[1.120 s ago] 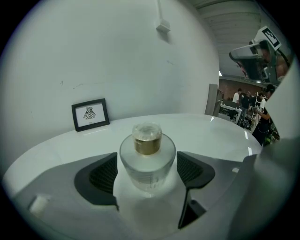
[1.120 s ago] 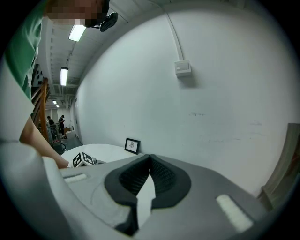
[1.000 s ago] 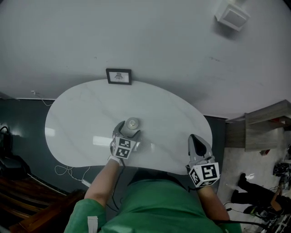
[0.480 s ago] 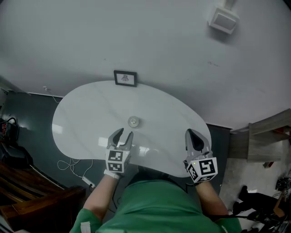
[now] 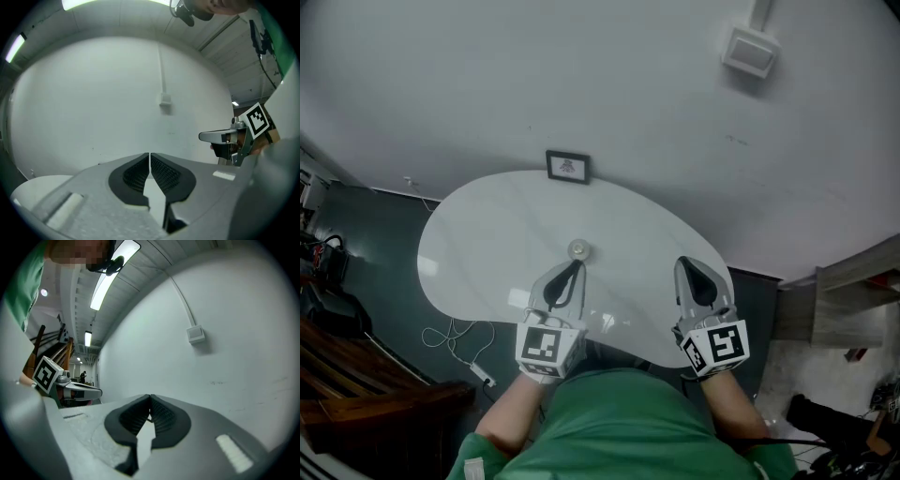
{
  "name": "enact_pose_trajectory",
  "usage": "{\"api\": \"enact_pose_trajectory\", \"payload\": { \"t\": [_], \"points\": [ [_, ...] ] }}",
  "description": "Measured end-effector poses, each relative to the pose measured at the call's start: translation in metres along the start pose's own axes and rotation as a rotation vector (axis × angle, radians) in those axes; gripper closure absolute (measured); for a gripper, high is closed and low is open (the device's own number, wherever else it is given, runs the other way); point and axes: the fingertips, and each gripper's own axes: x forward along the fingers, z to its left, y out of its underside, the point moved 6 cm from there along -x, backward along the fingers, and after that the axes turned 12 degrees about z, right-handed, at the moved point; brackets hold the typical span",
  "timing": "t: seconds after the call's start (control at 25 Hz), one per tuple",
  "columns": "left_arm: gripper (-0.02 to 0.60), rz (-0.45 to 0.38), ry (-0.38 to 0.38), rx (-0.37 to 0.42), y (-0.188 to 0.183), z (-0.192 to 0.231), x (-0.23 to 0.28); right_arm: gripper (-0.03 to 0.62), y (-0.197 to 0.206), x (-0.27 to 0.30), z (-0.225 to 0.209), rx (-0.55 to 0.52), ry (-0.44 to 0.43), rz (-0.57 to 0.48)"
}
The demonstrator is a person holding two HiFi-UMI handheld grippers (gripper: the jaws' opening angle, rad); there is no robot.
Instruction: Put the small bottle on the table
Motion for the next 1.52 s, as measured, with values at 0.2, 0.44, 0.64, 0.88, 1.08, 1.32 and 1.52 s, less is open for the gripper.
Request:
{"api": "enact_pose_trajectory", "payload": {
  "t": [0.2, 0.44, 0.64, 0.88, 1.08, 1.32, 1.52],
  "points": [
    [0.563, -0.051, 0.011, 0.002, -0.018, -0.010, -0.012, 0.591, -0.017, -0.009, 0.002, -0.010, -0.011, -0.047],
    [0.563, -0.090, -0.010, -0.010, -0.029, -0.004, -0.020, 0.591, -0.028, -0.013, 0.004, -0.004, -0.016, -0.070],
    [0.564, -0.099, -0.020, 0.006, -0.029, -0.001, -0.025, 0.591, -0.029, -0.014, 0.010, -0.024, -0.021, -0.074],
    [0.563, -0.101, -0.019, 0.000, -0.027, 0.003, -0.026, 0.591, -0.029, -0.014, 0.013, -0.042, -0.013, -0.069],
    [0.564, -0.102, -0.007, -0.006, -0.026, 0.005, -0.027, 0.591, -0.028, -0.014, 0.016, -0.051, -0.009, -0.061],
    [0.564, -0.103, -0.002, -0.012, -0.026, 0.006, -0.026, 0.591, -0.029, -0.015, 0.016, -0.053, 0.004, -0.064],
    [0.565, -0.092, -0.002, -0.009, -0.022, 0.006, -0.024, 0.591, -0.030, -0.015, 0.016, -0.049, 0.003, -0.068]
  ]
}}
